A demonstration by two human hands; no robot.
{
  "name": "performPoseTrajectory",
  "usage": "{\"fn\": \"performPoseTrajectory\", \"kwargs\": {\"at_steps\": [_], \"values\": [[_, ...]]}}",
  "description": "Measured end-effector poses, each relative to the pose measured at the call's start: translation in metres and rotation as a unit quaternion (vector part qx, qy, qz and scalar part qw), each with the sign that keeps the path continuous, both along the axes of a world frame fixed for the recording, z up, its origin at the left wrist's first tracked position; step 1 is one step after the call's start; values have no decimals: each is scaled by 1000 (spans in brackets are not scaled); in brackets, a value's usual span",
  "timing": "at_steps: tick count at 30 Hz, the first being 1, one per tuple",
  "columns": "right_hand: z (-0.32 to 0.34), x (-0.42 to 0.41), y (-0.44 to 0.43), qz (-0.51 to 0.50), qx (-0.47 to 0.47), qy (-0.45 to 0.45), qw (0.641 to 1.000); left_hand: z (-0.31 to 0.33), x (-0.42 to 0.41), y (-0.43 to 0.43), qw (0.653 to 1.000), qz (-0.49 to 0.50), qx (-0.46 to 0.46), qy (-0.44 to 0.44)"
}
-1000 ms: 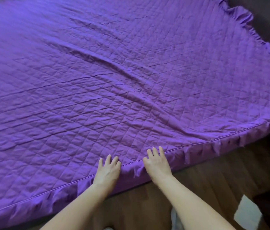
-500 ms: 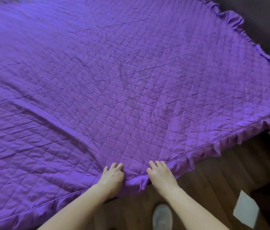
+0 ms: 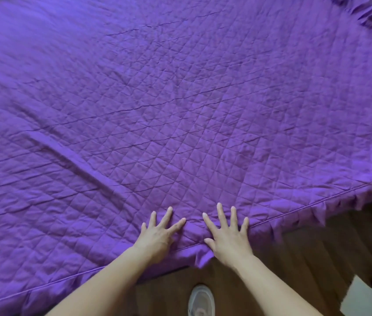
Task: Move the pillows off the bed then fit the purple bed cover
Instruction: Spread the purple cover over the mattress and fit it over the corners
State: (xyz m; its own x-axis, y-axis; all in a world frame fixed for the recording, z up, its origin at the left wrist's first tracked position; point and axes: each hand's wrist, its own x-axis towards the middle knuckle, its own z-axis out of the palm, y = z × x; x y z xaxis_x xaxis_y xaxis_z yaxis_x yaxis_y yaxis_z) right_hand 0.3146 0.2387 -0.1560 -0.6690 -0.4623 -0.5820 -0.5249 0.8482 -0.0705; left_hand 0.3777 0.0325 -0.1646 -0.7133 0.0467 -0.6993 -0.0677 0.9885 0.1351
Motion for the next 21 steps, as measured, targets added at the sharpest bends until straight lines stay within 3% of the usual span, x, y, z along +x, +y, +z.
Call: {"fn": "performPoseTrajectory", "kwargs": {"at_steps": [3, 7, 10, 13, 15, 17, 21], "values": [[4, 0, -8, -13, 13, 10, 1000, 3, 8, -20, 999, -50, -2, 11], [16, 12, -51, -7, -60, 58, 997, 19, 31, -52, 994, 63, -73, 58], [17, 56, -99, 47, -102, 26, 993, 11, 72, -93, 996, 67, -60, 2], [13, 103, -130, 59, -42, -3, 997, 9, 106, -123, 998, -48, -30, 14], [12, 130, -142, 24, 0, 0, 1000, 16, 122, -137, 998, -45, -3, 54], [9, 150, -155, -17, -3, 67, 998, 26, 145, -158, 995, -32, 17, 91], [32, 185, -204, -32, -11, 56, 998, 39, 193, -211, 997, -16, -28, 66]]}}
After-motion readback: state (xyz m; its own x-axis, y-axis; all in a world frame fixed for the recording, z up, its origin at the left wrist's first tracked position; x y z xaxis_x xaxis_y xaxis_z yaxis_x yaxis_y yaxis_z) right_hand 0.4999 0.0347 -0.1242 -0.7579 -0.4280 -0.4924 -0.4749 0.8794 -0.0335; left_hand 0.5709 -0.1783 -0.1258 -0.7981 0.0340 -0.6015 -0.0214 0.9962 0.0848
